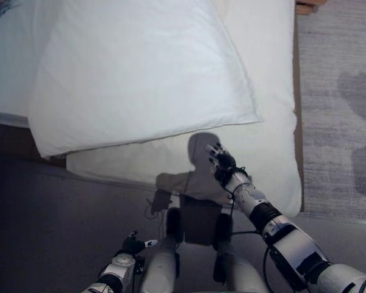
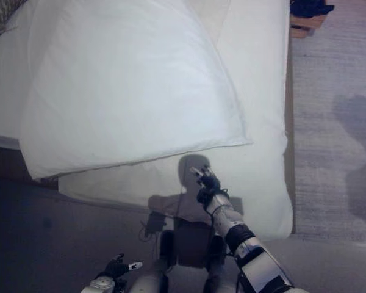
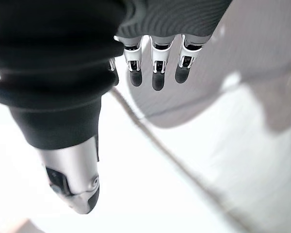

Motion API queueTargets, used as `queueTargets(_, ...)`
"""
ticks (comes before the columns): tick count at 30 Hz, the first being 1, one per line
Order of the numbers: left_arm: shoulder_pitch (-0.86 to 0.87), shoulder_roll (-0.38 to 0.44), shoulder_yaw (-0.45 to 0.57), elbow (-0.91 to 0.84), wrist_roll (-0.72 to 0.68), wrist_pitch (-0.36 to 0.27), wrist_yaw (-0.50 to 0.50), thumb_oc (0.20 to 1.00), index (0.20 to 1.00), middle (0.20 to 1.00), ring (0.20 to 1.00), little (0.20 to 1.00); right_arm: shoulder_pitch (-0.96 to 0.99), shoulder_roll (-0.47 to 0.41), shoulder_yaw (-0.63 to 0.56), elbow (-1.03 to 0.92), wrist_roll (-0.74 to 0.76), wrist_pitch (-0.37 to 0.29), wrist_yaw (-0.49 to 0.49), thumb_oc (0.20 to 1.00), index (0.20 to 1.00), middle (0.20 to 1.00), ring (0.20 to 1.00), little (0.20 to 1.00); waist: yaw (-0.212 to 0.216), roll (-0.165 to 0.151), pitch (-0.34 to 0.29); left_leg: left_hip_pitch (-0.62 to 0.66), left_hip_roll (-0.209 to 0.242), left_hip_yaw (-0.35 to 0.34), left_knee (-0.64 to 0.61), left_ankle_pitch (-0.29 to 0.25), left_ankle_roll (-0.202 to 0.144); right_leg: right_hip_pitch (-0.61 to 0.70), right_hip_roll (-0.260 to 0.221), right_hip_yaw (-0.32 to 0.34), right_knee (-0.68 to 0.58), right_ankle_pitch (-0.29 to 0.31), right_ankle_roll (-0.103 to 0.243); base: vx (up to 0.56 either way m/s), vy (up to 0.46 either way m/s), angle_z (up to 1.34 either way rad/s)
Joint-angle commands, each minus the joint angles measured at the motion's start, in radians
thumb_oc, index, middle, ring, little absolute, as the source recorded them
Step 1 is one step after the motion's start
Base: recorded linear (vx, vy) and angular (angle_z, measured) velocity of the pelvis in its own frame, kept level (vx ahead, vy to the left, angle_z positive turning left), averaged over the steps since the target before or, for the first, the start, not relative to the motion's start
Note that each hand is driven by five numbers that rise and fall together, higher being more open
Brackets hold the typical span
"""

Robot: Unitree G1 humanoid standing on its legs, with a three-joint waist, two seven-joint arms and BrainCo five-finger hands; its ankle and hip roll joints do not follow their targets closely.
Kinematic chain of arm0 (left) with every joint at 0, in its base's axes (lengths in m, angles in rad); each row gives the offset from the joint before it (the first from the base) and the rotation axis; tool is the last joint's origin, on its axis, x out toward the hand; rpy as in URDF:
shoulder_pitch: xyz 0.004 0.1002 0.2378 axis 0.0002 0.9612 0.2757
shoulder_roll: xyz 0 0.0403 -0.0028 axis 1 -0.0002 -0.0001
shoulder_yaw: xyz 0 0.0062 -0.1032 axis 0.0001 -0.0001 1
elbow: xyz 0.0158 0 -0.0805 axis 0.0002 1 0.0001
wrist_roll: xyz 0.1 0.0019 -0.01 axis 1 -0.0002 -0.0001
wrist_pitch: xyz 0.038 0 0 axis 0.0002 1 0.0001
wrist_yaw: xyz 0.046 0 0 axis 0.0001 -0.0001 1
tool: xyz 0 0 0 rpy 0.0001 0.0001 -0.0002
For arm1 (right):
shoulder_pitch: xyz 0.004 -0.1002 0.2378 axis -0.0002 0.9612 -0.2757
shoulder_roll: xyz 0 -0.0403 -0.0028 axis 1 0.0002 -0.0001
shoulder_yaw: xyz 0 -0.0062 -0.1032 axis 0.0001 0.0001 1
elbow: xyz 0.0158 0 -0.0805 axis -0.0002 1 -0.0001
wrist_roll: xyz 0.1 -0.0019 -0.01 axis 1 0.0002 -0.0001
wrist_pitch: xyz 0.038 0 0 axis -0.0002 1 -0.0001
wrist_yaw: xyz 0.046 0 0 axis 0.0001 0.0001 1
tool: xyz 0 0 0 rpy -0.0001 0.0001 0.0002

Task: Make the bed

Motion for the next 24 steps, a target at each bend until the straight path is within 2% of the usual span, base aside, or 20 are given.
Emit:
queueTargets(1,-0.029,0.005,-0.072,0.009,-0.05,-0.008,0.031,1.0,1.0,1.0,1.0,1.0,-0.063,0.038,-0.071,-0.022,0.15,-0.117,-0.029,1.0,1.0,1.0,1.0,1.0,0.03,-0.012,0.024,-0.04,-0.062,-0.003,0.0,-0.01,0.029,0.015,-0.039,-0.011,0.023,-0.045,0.101,0.01,0.0,0.27)
queueTargets(6,-0.041,-0.005,-0.09,-0.043,-0.102,-0.017,0.044,1.0,1.0,1.0,1.0,1.0,-0.17,0.036,-0.197,0.029,0.245,-0.196,-0.077,1.0,1.0,1.0,1.0,1.0,0.056,-0.002,0.049,-0.087,-0.062,-0.014,0.002,-0.008,0.032,-0.023,-0.045,-0.024,0.02,-0.039,0.108,0.01,0.016,0.2)
queueTargets(13,-0.044,-0.015,-0.14,-0.129,-0.144,-0.034,0.047,1.0,1.0,1.0,1.0,1.0,-0.324,-0.044,-0.314,0.09,0.322,-0.284,-0.105,1.0,1.0,1.0,1.0,1.0,0.09,0.011,0.075,-0.142,-0.068,-0.026,0.003,-0.004,0.034,-0.069,-0.046,-0.036,0.017,-0.027,0.116,0.01,0.021,0.06)
queueTargets(19,-0.051,-0.009,-0.166,-0.152,-0.148,-0.034,0.054,1.0,1.0,1.0,1.0,1.0,-0.428,-0.118,-0.354,0.141,0.332,-0.316,-0.142,1.0,1.0,1.0,1.0,1.0,0.104,0.014,0.083,-0.172,-0.069,-0.032,0.001,-0.002,0.034,-0.096,-0.044,-0.039,0.013,-0.021,0.12,0.01,0.016,0.03)
queueTargets(20,-0.051,-0.004,-0.175,-0.167,-0.154,-0.037,0.056,1.0,1.0,1.0,1.0,1.0,-0.476,-0.164,-0.367,0.161,0.323,-0.321,-0.162,1.0,1.0,1.0,1.0,1.0,0.109,0.016,0.088,-0.187,-0.069,-0.035,0.001,-0.001,0.033,-0.108,-0.044,-0.042,0.011,-0.016,0.124,0.0,0.0,0.0)
queueTargets(24,-0.049,0.006,-0.183,-0.178,-0.162,-0.042,0.057,1.0,1.0,1.0,1.0,1.0,-0.55,-0.249,-0.376,0.187,0.312,-0.327,-0.188,1.0,1.0,1.0,1.0,1.0,0.118,0.02,0.092,-0.209,-0.07,-0.039,0.0,-0.005,0.029,-0.125,-0.044,-0.05,0.008,-0.017,0.129,0.0,0.015,0.05)
